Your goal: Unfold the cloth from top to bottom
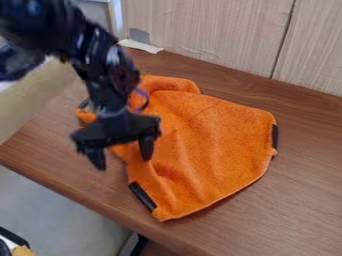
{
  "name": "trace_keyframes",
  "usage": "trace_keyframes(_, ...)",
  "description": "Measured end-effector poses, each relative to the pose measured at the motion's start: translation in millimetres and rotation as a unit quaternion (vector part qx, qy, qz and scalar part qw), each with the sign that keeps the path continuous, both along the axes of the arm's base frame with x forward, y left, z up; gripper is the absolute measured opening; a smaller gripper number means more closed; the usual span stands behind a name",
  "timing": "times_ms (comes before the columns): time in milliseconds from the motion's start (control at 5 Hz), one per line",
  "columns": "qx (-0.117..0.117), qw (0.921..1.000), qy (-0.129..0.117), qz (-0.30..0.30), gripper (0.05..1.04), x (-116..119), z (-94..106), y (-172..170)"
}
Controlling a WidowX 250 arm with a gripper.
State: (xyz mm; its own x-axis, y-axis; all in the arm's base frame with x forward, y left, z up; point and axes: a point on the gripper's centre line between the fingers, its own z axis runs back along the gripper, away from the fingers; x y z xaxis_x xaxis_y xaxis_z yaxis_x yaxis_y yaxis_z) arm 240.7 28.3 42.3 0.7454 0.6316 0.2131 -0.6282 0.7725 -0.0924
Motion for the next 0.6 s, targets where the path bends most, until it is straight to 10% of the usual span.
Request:
trace_keyframes(200,-0.028,0.9995,0.01,-0.008,1.0,6.4,20.6,-2.2)
trace_keyframes(600,0.01,0.9981,-0.011,-0.06,1.0,12.2,53.1,-8.9)
